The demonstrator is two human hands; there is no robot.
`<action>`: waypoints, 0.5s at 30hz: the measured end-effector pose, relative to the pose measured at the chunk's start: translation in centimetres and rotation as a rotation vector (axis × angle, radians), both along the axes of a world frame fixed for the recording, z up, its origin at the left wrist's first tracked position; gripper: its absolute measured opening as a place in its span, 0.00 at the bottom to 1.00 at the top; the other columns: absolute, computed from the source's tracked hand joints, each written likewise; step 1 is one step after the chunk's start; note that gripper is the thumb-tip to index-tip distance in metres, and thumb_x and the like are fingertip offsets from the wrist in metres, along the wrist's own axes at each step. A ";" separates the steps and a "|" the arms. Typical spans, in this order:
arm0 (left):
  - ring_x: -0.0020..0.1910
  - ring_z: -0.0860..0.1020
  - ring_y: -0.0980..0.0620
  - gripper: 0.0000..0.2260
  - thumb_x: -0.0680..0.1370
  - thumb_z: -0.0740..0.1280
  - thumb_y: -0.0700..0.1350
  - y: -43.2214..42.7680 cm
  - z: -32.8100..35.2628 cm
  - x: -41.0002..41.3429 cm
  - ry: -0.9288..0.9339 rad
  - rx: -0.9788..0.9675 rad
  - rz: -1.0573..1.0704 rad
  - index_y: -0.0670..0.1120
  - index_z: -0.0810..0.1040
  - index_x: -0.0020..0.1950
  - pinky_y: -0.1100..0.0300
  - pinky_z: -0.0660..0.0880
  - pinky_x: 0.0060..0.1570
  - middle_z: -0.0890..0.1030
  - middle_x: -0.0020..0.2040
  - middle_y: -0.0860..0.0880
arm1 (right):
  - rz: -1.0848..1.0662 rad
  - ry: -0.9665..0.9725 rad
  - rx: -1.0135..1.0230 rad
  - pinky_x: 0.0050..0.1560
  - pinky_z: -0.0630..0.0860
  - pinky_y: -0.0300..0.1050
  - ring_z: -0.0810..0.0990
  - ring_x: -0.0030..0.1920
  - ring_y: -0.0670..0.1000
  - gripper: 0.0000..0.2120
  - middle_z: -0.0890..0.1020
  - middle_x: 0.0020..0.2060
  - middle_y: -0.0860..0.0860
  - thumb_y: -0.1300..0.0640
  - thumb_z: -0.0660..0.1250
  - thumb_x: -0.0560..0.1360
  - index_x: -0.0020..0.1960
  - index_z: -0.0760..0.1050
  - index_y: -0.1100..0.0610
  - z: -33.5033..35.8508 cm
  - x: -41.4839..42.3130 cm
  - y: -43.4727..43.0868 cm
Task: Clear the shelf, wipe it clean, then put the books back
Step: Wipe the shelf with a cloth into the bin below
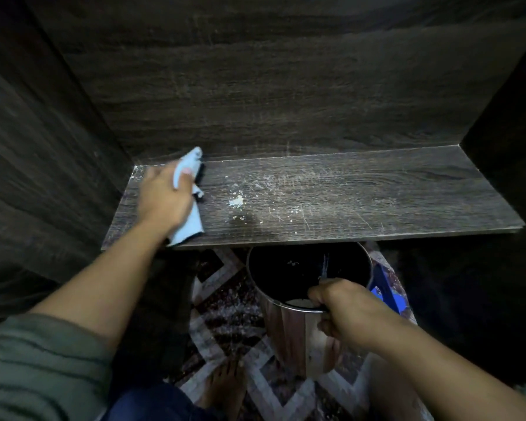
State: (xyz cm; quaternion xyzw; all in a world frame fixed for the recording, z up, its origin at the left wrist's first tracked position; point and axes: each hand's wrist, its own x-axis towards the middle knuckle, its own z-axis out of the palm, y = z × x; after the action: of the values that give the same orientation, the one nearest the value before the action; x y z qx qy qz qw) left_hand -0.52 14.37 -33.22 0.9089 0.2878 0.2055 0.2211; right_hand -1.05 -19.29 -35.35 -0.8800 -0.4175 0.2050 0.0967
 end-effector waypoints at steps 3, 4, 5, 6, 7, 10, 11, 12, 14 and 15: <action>0.67 0.67 0.40 0.27 0.76 0.49 0.64 1.9 -1.0 -1.5 0.191 0.137 -0.015 0.55 0.73 0.69 0.49 0.62 0.68 0.72 0.67 0.44 | -0.017 -0.002 0.010 0.41 0.63 0.42 0.78 0.53 0.56 0.08 0.77 0.50 0.51 0.59 0.68 0.69 0.48 0.75 0.52 0.2 0.0 -0.5; 0.68 0.66 0.40 0.27 0.76 0.49 0.65 1.5 -1.4 -1.6 0.211 0.162 -0.037 0.57 0.73 0.69 0.48 0.61 0.67 0.71 0.68 0.48 | -0.013 -0.011 0.013 0.41 0.61 0.41 0.78 0.54 0.55 0.08 0.77 0.50 0.51 0.59 0.67 0.69 0.47 0.74 0.52 0.3 0.0 -0.5; 0.67 0.65 0.41 0.26 0.76 0.49 0.65 0.7 -1.7 -1.3 0.205 0.176 -0.071 0.58 0.72 0.69 0.47 0.62 0.66 0.71 0.69 0.50 | -0.005 -0.023 0.010 0.41 0.61 0.40 0.77 0.54 0.55 0.07 0.77 0.50 0.51 0.59 0.67 0.70 0.45 0.72 0.52 0.3 -0.1 -0.6; 0.66 0.66 0.41 0.26 0.76 0.49 0.65 -0.4 -1.8 -0.7 0.188 0.188 -0.122 0.59 0.73 0.69 0.48 0.62 0.65 0.71 0.69 0.52 | 0.001 -0.036 0.006 0.41 0.60 0.41 0.77 0.54 0.56 0.08 0.76 0.49 0.51 0.60 0.67 0.70 0.43 0.69 0.51 0.3 -0.2 -0.6; 0.65 0.67 0.42 0.26 0.76 0.50 0.65 -1.7 -1.8 -0.2 0.172 0.193 -0.186 0.59 0.73 0.68 0.49 0.63 0.63 0.72 0.69 0.53 | 0.001 -0.041 0.003 0.41 0.60 0.41 0.77 0.54 0.56 0.10 0.75 0.47 0.51 0.60 0.67 0.70 0.42 0.66 0.50 0.3 -0.2 -0.7; 0.59 0.70 0.45 0.24 0.76 0.52 0.64 -5.4 -1.7 1.2 0.098 0.138 -0.412 0.58 0.77 0.65 0.51 0.66 0.60 0.76 0.65 0.54 | -0.010 -0.031 -0.006 0.40 0.60 0.41 0.77 0.54 0.56 0.08 0.75 0.48 0.51 0.61 0.67 0.71 0.44 0.69 0.52 0.3 -0.2 -1.0; 0.57 0.72 0.45 0.24 0.77 0.52 0.64 -6.6 -1.9 1.5 0.069 0.111 -0.488 0.57 0.78 0.64 0.52 0.66 0.59 0.77 0.63 0.55 | -0.014 -0.025 -0.008 0.40 0.61 0.41 0.77 0.54 0.56 0.07 0.76 0.50 0.52 0.61 0.67 0.71 0.45 0.71 0.52 0.3 -0.2 -1.1; 0.56 0.73 0.46 0.23 0.77 0.53 0.63 -8.0 -2.1 1.7 0.052 0.089 -0.554 0.56 0.80 0.62 0.54 0.66 0.58 0.78 0.61 0.56 | -0.015 -0.021 -0.010 0.40 0.61 0.41 0.77 0.54 0.57 0.07 0.76 0.51 0.52 0.61 0.68 0.71 0.46 0.71 0.52 0.2 -0.2 -1.1; 0.54 0.75 0.47 0.21 0.78 0.54 0.61 -10.8 -2.5 1.6 0.036 0.069 -0.664 0.55 0.81 0.60 0.56 0.67 0.56 0.80 0.59 0.57 | -0.014 -0.017 -0.016 0.40 0.62 0.42 0.77 0.54 0.58 0.08 0.76 0.51 0.52 0.61 0.68 0.71 0.46 0.71 0.52 0.0 -0.2 -1.3; 0.52 0.75 0.47 0.20 0.78 0.55 0.60 -12.1 -2.5 1.3 0.029 0.070 -0.707 0.54 0.82 0.60 0.55 0.68 0.55 0.80 0.59 0.57 | -0.015 -0.018 -0.015 0.40 0.63 0.42 0.77 0.54 0.58 0.08 0.76 0.51 0.53 0.60 0.68 0.70 0.47 0.73 0.52 -0.2 -0.2 -1.4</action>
State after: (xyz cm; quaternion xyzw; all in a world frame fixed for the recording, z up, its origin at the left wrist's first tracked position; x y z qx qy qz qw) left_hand 0.80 2.23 -35.74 0.9621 -0.0487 0.1128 0.2433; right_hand -1.29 -20.72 -35.53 -0.8857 -0.4100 0.1993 0.0879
